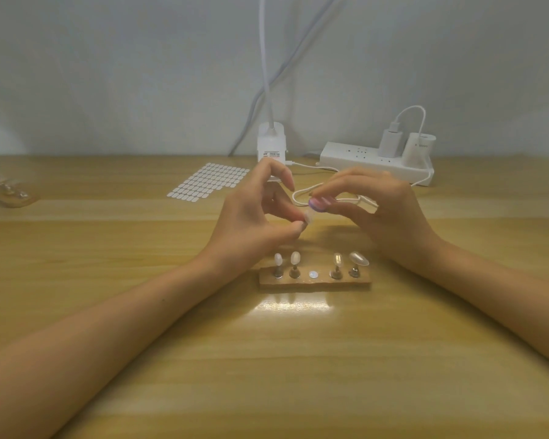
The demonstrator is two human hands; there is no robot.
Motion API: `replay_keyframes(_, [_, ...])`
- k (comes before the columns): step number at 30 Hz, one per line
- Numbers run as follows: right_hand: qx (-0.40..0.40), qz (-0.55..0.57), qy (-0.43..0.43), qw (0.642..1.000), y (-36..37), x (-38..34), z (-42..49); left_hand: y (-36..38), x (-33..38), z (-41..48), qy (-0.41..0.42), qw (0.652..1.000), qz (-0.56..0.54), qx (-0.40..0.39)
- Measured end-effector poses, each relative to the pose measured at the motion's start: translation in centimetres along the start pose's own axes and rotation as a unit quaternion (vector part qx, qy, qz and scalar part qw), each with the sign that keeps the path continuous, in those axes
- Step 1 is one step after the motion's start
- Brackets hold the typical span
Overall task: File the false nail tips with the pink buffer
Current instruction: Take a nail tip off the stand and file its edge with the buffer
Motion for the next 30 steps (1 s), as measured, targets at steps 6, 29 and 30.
replay_keyframes(6, [-0.002, -0.015, 0.002, 1.000, 0.3, -0.2, 0.0, -0.1, -0.2, 0.0, -0.002, 1.000, 0.002, 0.007])
replay_keyframes(29, [0.010, -0.044, -0.003, 0.999, 0.5, -0.8, 0.0, -0.2, -0.7, 0.1, -0.068, 0.991, -0.110, 0.028])
replay_keyframes(30, [0.018, -0.037, -0.003, 0.999, 0.4, -0.8, -0.1, -0.1, -0.7, 0.1, -0.071, 0.991, -0.114, 0.027])
Point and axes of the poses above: each hand's wrist, its own z-axis towards the middle knuckle, its own y-axis out of the palm, x = y × z, the point moved 1 cm from there along z, towards the middle knuckle, and after that the axes turned 14 degrees about y, right-handed, at the moved point
